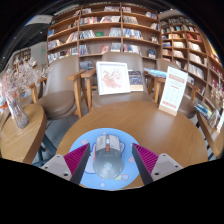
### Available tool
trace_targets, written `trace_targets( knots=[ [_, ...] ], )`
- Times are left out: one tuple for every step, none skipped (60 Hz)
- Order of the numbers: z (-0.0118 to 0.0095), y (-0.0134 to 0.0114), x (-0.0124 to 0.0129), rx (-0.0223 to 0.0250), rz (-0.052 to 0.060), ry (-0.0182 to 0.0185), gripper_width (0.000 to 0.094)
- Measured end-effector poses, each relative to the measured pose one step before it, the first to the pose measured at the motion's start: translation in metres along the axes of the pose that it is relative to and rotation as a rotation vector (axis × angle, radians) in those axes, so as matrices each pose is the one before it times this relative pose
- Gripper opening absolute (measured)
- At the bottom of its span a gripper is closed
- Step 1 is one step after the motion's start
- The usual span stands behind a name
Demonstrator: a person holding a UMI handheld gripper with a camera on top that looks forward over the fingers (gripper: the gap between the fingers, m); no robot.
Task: Arrange mouse
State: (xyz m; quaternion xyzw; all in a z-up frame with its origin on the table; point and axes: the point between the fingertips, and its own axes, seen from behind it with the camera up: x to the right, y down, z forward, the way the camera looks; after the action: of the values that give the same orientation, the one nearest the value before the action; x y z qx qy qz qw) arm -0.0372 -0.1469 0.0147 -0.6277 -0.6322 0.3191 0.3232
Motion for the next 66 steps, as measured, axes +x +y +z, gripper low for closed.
trace_targets(
  knots=[
    [-0.00568,-0.00143,0.00104,0.00193,-0.0010,0.00061,0.0858],
    [-0.00638,-0.00149,0.00148,0.00231,-0.0015,0.00158,0.0856],
    [-0.00893,-0.00168,0.00137,0.00250,-0.0036,-0.00192,0.0854],
    [-0.00726,-0.00186,0.00065,0.00577,-0.0045,-0.00319,0.0857],
    [-0.00797,-0.00180,0.00076,0.00650,-0.0031,-0.00413,0.0853],
    [-0.00858,-0.00140,0.00104,0.00542,-0.0004,-0.00332,0.0851],
    [-0.00920,-0.00054,0.00118,0.00321,0.0019,-0.00300,0.0852],
    [-0.00980,-0.00038,0.00137,0.00199,0.0036,-0.00272,0.0851],
    [-0.00931,-0.00151,-0.00015,0.00174,0.0040,-0.00191,0.0851],
    [-0.01302,0.00101,0.00224,0.00287,0.0030,-0.00548,0.0852],
    [-0.01089,0.00052,0.00071,0.00249,0.0020,-0.00504,0.0849],
    [-0.01091,0.00052,0.00106,0.00193,0.0012,-0.00580,0.0849],
    [-0.01131,0.00069,0.00078,0.00160,0.0011,-0.00648,0.0849],
    [-0.01130,0.00038,0.00103,0.00205,0.0015,-0.00609,0.0851],
    [-0.00670,-0.00149,0.00112,0.00400,0.0027,-0.00339,0.0852],
    [-0.01153,0.00069,0.00199,0.00200,0.0025,-0.00175,0.0849],
    [-0.01287,0.00060,0.00262,0.00083,0.0018,-0.00165,0.0851],
    [-0.01113,0.00048,0.00236,0.00301,0.0011,-0.00145,0.0851],
    [-0.01077,0.00064,0.00199,0.00447,0.0005,-0.00188,0.0853],
    [-0.01088,0.00052,0.00240,0.00445,0.0014,-0.00124,0.0852],
    [-0.01073,0.00064,0.00278,0.00390,0.0026,0.00000,0.0852],
    [-0.00997,0.00083,0.00287,0.00347,0.0028,0.00105,0.0851],
    [-0.00925,0.00021,0.00036,0.00111,0.0020,0.00200,0.0851],
    [-0.00976,0.00135,0.00183,0.00174,0.0002,-0.00197,0.0856],
    [-0.00964,0.00122,0.00202,0.00233,-0.0013,-0.00263,0.0855],
    [-0.00965,0.00107,0.00214,0.00363,-0.0005,-0.00117,0.0857],
    [-0.00906,0.00124,0.00259,0.00415,0.0006,0.00106,0.0857],
    [-0.00876,0.00123,0.00310,0.00378,0.0012,0.00343,0.0856],
    [-0.00931,0.00250,0.00545,0.00290,0.0008,0.00296,0.0856],
    [-0.00966,-0.00001,0.00585,-0.00116,-0.0011,0.00113,0.0856],
    [-0.00714,0.00314,-0.00128,0.00072,-0.0019,0.00425,0.0855],
    [-0.00766,0.00196,0.00250,0.00116,-0.0027,0.00189,0.0852],
    [-0.00733,0.00137,0.00191,0.00320,-0.0036,0.00096,0.0850],
    [-0.00683,0.00126,0.00208,0.00411,-0.0037,0.00124,0.0848],
    [-0.00750,0.00045,0.00562,0.00286,-0.0045,-0.00091,0.0847],
    [-0.00609,0.00110,0.00253,0.00329,-0.0047,0.00241,0.0849],
    [-0.00723,0.00036,0.00364,0.00270,-0.0052,0.00420,0.0851],
    [-0.00421,0.00194,0.00027,0.00595,-0.0036,0.00786,0.0851],
    [-0.00506,0.00018,0.00294,0.00644,-0.0036,0.00771,0.0851],
    [-0.00481,0.00059,0.00328,0.00740,-0.0030,0.00781,0.0848],
    [-0.00477,0.00072,0.00323,0.00685,-0.0017,0.00760,0.0847],
    [-0.00585,-0.00065,0.00623,0.00496,-0.0010,0.00637,0.0847],
    [-0.00437,0.00085,0.00281,0.00490,0.0005,0.00725,0.0848],
    [-0.00416,0.00133,0.00239,0.00354,0.0002,0.00591,0.0850],
    [-0.00671,-0.00079,0.00349,0.00148,-0.0003,0.00210,0.0851],
    [-0.00214,0.00208,0.00053,0.00535,-0.0002,0.00136,0.0849],
    [-0.00366,0.00101,0.00085,0.00453,0.0001,-0.00038,0.0850],
    [-0.00326,0.00071,0.00106,0.00458,-0.0001,0.00098,0.0849],
    [-0.00298,0.00063,0.00181,0.00431,-0.0006,0.00277,0.0851],
    [-0.00303,0.00052,0.00222,0.00344,-0.0016,0.00411,0.0849],
    [-0.00288,0.00054,0.00175,0.00264,-0.0030,0.00345,0.0851],
    [-0.00248,0.00034,0.00117,0.00229,-0.0039,0.00110,0.0850],
    [-0.00093,-0.00049,0.00060,0.00169,-0.0041,-0.00208,0.0851],
    [-0.00219,0.00022,0.00097,0.00201,-0.0033,-0.00240,0.0849],
    [-0.00274,0.00014,0.00123,0.00218,-0.0013,-0.00239,0.0850],
    [-0.00136,0.00027,0.00098,0.00190,0.0022,-0.00206,0.0849],
    [-0.00096,0.00022,0.00032,0.00170,0.0034,-0.00152,0.0851],
    [-0.00101,0.00000,0.00113,0.00248,0.0015,0.00060,0.0852],
    [-0.00062,0.00019,0.00117,0.00202,-0.0009,0.00199,0.0854],
    [-0.00041,0.00035,0.00095,0.00028,-0.0012,0.00188,0.0854],
    [-0.00057,0.00058,0.00130,-0.00017,-0.0014,0.00163,0.0855],
    [-0.00045,0.00017,0.00121,0.00038,-0.0021,0.00197,0.0854],
    [0.00031,0.00004,0.00056,0.00265,-0.0023,0.00067,0.0855],
    [-0.00081,-0.00136,0.00098,0.00450,-0.0007,0.00074,0.0854],
    [-0.00075,-0.00112,0.00106,0.00540,0.0005,0.00005,0.0855],
    [0.00028,-0.00030,0.00024,0.00310,0.0005,0.00117,0.0855]
  ],
)
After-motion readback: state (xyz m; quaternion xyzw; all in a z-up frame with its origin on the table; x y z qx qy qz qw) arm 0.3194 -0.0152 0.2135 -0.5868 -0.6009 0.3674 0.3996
